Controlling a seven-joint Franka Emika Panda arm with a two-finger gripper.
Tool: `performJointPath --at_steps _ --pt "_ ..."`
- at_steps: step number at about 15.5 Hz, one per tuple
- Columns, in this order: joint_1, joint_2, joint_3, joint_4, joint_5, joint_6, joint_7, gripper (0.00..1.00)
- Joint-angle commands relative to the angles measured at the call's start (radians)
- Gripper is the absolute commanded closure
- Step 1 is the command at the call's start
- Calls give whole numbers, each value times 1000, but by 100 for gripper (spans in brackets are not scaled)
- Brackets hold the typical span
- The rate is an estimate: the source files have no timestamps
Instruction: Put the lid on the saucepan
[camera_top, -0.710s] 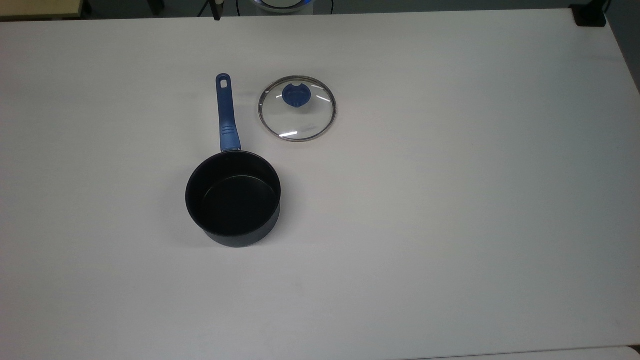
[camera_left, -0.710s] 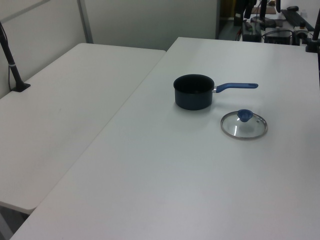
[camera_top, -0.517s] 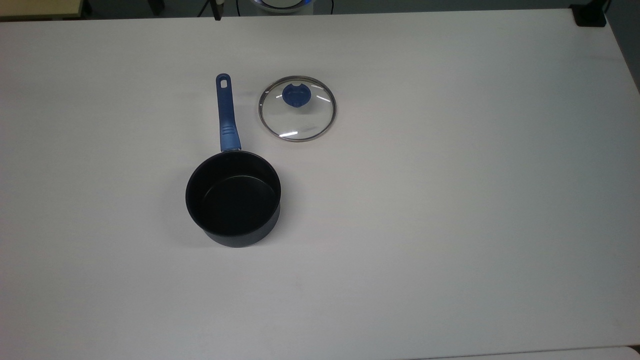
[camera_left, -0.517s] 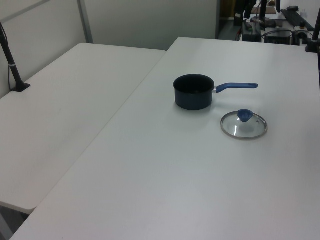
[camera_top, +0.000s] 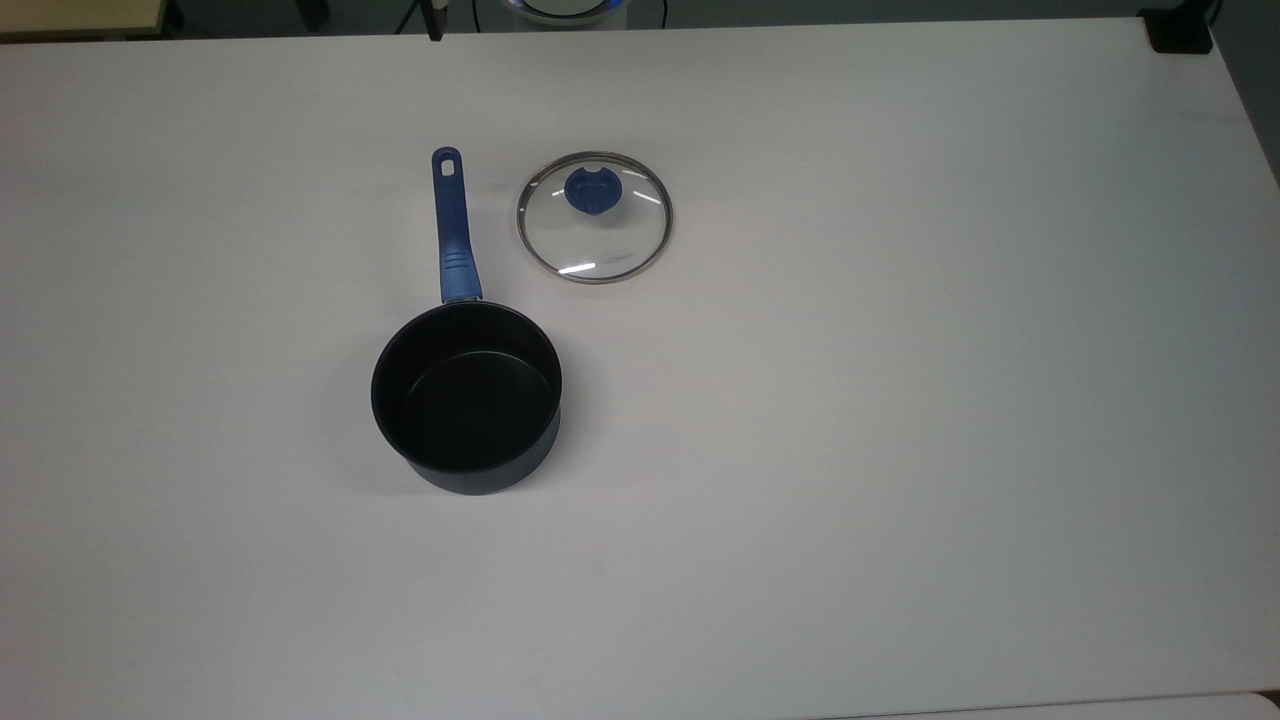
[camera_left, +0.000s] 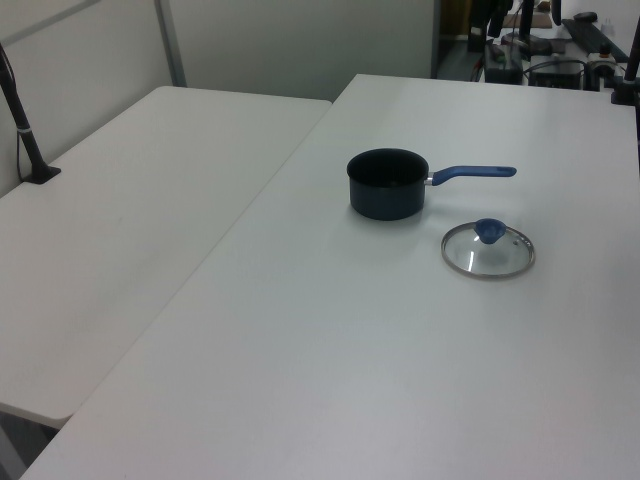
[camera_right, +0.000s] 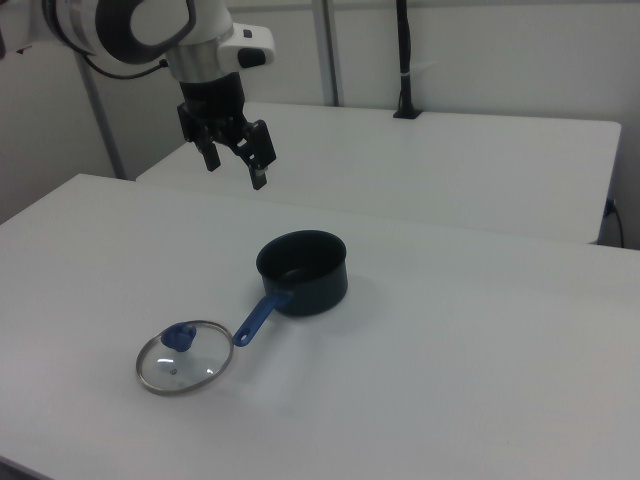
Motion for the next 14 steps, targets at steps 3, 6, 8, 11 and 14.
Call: performJointPath --at_steps 3,6,8,11,14 --pt "-4 -1 -2 12 16 -39 -15 0" --pt "-2 -1 5 -6 7 -39 -31 0" --pt "-2 -1 10 -36 -8 -41 -129 0" --pt "10 -12 67 -89 -73 -107 -179 0" --pt "8 -47 148 -223 -76 -99 -91 0"
